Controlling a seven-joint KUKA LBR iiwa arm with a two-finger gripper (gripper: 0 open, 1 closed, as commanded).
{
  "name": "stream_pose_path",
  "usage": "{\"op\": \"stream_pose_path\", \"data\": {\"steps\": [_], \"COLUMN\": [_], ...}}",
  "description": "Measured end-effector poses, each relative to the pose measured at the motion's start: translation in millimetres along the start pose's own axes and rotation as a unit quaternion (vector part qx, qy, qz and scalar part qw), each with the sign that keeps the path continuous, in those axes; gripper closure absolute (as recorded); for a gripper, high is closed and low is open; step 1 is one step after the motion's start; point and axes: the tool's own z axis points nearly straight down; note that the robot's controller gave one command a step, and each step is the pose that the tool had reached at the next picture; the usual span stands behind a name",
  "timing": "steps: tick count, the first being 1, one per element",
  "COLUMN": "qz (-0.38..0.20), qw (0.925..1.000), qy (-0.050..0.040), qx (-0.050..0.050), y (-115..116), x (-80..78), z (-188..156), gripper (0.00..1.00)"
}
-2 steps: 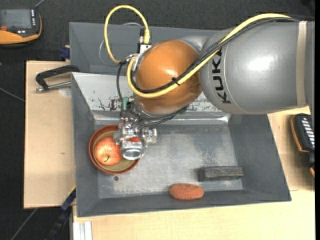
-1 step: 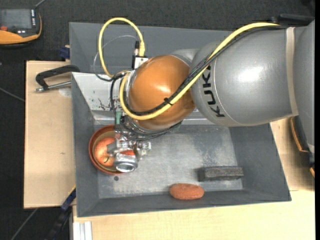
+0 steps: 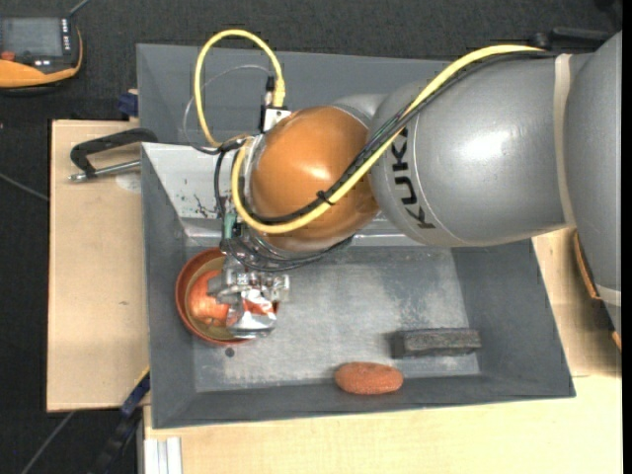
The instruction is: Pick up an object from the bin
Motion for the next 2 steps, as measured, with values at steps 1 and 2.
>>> {"op": "stream_pose_path", "data": {"steps": [1,2], "qz": [-0.126,-0.304], "qw": [0.9918,0.9522], "qy": [-0.0112,-0.0106], "qx": [0.016,0.023], "y": [8,-36], "x": [1.7,-12.8], "z": [10,-95], "gripper": [1.0,1.0]}}
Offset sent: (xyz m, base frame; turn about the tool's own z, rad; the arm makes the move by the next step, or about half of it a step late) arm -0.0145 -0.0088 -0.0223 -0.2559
